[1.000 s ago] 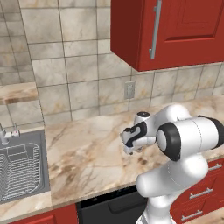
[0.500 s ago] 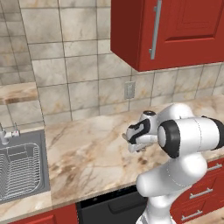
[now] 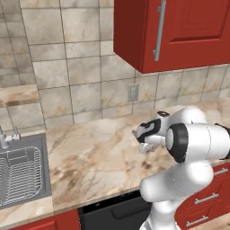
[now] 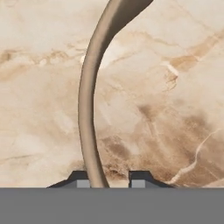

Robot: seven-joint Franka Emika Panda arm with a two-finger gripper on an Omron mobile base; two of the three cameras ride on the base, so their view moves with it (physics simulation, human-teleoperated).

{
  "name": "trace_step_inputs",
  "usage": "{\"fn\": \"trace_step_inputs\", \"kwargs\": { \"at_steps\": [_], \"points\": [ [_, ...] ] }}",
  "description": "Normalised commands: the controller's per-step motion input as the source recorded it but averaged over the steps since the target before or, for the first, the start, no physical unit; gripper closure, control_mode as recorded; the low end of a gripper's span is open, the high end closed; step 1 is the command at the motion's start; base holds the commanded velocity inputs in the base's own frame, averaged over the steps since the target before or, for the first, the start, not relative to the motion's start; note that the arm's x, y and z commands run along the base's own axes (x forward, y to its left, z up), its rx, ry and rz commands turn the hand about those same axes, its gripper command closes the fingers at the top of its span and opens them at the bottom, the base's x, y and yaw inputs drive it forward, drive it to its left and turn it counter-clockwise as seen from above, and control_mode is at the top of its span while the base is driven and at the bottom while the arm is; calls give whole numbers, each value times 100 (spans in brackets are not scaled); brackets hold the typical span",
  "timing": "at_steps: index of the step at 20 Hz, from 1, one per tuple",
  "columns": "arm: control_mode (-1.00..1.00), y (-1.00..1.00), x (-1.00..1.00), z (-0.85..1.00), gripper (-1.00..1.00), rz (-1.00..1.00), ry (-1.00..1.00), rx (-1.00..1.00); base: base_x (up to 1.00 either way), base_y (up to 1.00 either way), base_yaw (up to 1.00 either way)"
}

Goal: Organize the utensils by type. Pick up the wooden spoons from the counter and place them in the open cabinet. Then pick up the metallic utensils from the counter and place them in the open drawer.

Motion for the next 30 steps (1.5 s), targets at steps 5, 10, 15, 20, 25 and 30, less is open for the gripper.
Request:
{"fn": "trace_step_inputs", "kwargs": {
  "at_steps": [5,10,15,20,25,30],
  "points": [
    [-100,0,-18,55,100,9,-16,0,0,0,0],
    [-100,0,-47,67,100,8,-4,0,0,0,0],
    [-100,7,-37,86,100,7,0,0,0,0,0],
    [-100,17,-33,87,100,6,1,0,0,0,0],
    [-100,18,-37,75,100,6,6,-2,0,0,0],
    [-100,17,-38,74,100,5,7,0,0,0,0]
  ]
}}
